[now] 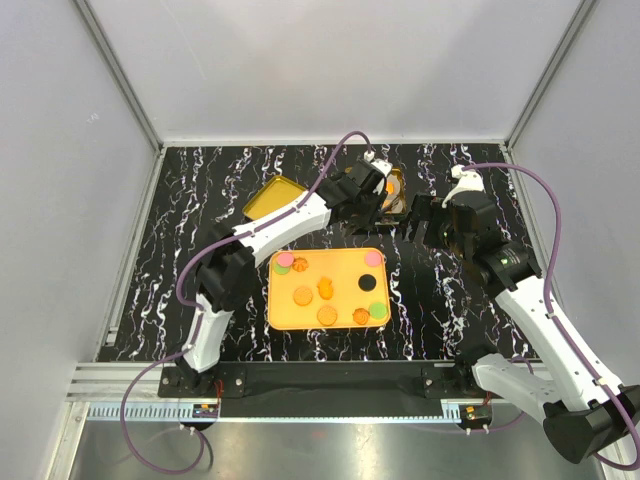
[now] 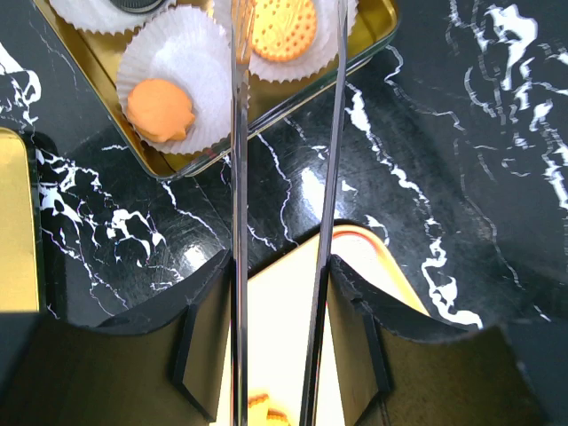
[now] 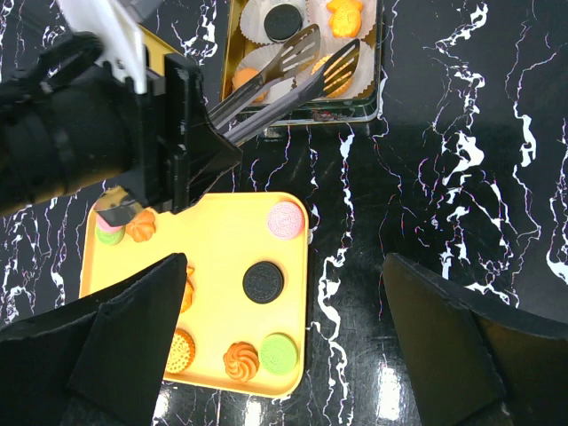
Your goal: Pack the cookies
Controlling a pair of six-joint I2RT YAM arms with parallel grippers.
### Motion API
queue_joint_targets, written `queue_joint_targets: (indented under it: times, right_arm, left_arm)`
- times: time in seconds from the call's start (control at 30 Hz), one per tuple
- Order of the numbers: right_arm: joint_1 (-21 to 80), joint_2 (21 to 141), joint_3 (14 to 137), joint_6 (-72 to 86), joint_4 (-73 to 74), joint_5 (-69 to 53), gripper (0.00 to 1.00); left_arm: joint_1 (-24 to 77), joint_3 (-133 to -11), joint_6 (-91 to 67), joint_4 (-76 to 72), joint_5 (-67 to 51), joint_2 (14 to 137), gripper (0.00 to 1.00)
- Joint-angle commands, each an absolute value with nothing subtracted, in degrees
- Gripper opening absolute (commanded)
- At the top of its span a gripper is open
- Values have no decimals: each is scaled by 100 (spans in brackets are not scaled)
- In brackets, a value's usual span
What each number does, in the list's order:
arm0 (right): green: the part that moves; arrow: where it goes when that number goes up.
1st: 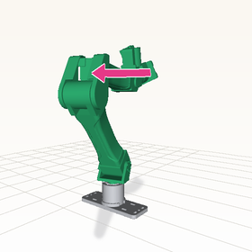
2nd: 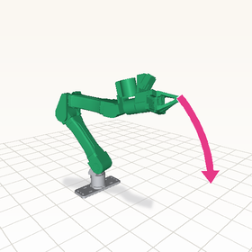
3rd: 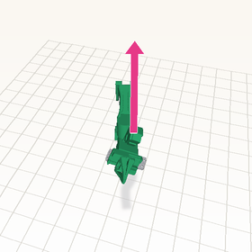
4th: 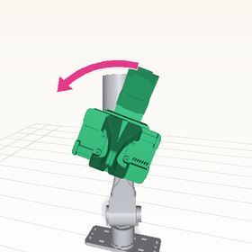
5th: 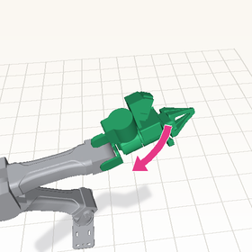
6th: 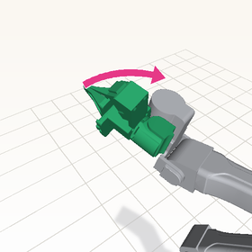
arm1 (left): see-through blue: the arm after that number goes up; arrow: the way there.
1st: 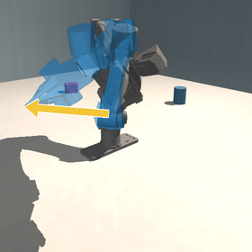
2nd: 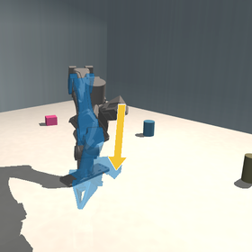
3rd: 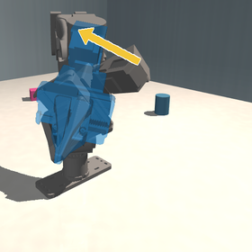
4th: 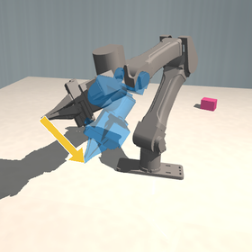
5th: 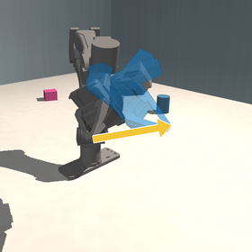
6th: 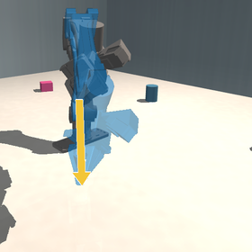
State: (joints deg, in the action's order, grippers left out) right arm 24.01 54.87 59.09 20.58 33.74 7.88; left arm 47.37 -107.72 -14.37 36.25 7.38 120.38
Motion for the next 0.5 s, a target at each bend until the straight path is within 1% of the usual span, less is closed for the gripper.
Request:
queue_joint_targets:
  times: [0.0, 0.3, 0.47]
  right_arm:
    - [2417, 5432, 5915, 2013, 3191, 817, 100]
    - [2417, 5396, 5941, 2013, 3208, 826, 100]
    - [2417, 5396, 5968, 2013, 3217, 791, 100]
  left_arm:
    - [4711, -10775, -1415, 3182, 563, 11339, 47]
    - [4597, -10337, -1573, 3041, 510, 10496, 45]
    - [4316, -9608, -1784, 2883, 624, 9792, 45]
